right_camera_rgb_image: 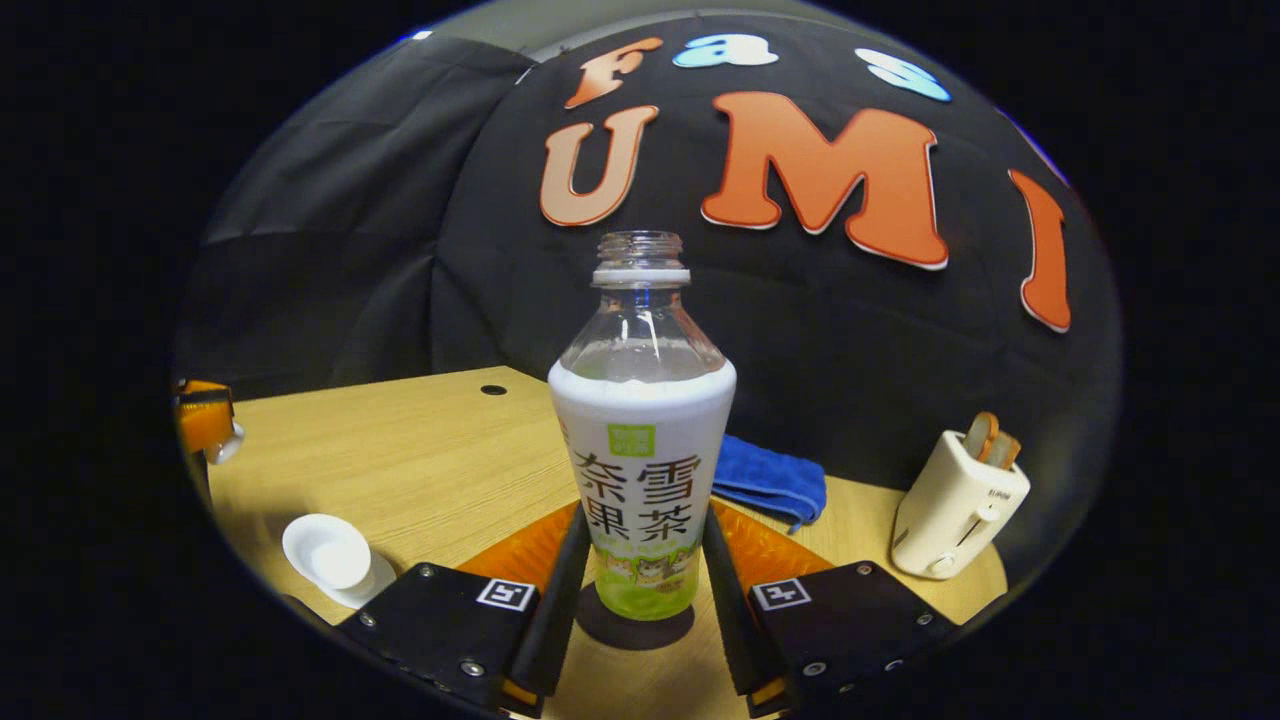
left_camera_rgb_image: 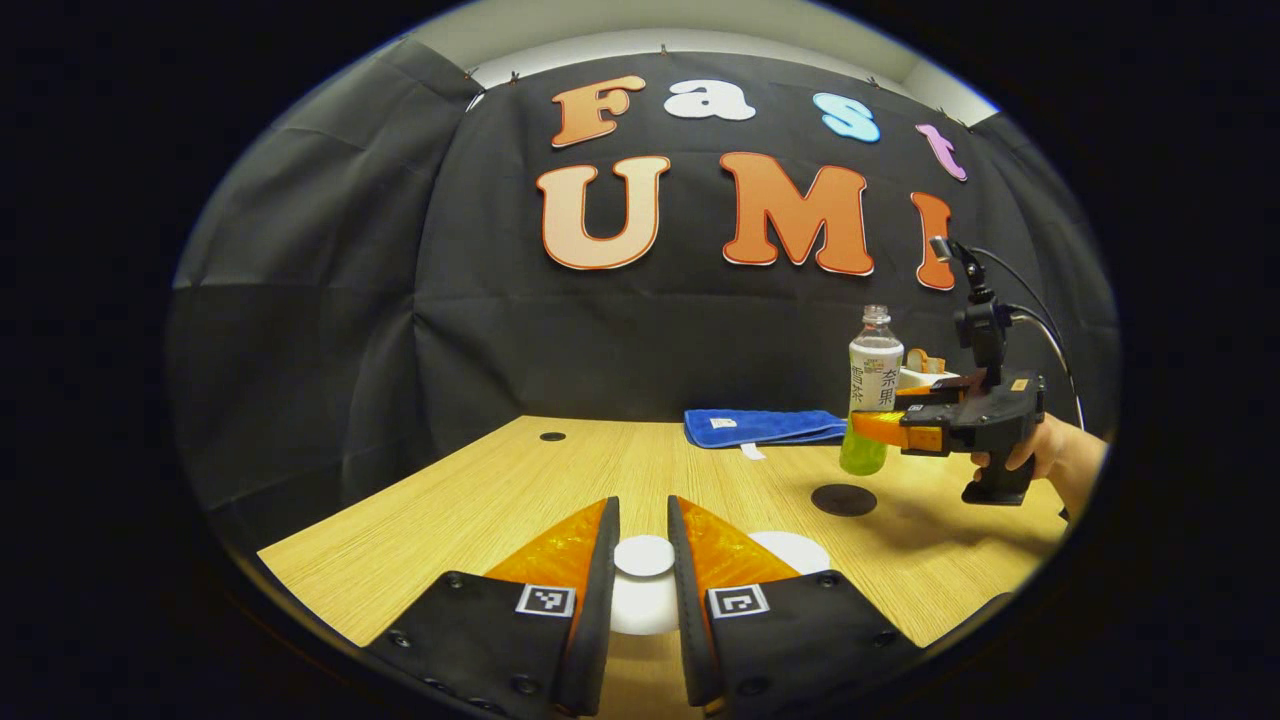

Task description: Open the teacup lid with one hand, grasp the water bottle and pour water into the teacup with the other hand; after pouring, place the water bottle on the coaster and then close the teacup lid.

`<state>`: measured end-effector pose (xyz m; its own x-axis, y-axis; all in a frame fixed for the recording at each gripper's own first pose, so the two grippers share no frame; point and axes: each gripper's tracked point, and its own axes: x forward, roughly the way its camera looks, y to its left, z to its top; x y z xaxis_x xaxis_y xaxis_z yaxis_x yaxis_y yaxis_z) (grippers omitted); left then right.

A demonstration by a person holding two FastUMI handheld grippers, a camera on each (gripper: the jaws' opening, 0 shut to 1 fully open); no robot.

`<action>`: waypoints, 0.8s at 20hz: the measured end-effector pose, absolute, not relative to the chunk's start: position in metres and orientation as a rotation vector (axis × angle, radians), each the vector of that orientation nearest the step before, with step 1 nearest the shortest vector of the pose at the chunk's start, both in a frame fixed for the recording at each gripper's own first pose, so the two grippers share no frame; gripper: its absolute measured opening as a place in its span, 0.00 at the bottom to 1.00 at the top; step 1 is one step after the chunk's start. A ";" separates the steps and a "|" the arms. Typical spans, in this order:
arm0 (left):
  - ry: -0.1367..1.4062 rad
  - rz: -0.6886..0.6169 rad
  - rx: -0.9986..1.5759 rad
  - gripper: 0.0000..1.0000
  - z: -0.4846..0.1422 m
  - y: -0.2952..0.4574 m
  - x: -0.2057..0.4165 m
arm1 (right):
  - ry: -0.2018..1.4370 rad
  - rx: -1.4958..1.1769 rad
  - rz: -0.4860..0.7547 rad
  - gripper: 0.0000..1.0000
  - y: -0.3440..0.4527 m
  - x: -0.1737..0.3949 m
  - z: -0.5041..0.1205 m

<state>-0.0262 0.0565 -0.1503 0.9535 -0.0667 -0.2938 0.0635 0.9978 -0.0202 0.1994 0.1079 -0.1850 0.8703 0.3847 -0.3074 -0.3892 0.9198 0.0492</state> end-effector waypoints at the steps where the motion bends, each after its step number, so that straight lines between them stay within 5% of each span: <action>1: 0.305 -0.072 -0.014 0.34 -0.152 0.054 -0.027 | 0.328 0.015 0.409 0.64 0.110 0.199 -0.188; 12: 0.348 -0.100 -0.046 0.34 -0.170 0.035 -0.022 | 0.438 0.110 0.374 0.65 0.106 0.203 -0.240; 15: 0.353 -0.126 -0.078 0.34 -0.171 0.019 -0.014 | 0.494 0.147 0.401 0.69 0.106 0.197 -0.249; 16: 0.349 -0.134 -0.086 0.34 -0.171 0.013 -0.012 | 0.495 0.151 0.397 0.78 0.102 0.196 -0.247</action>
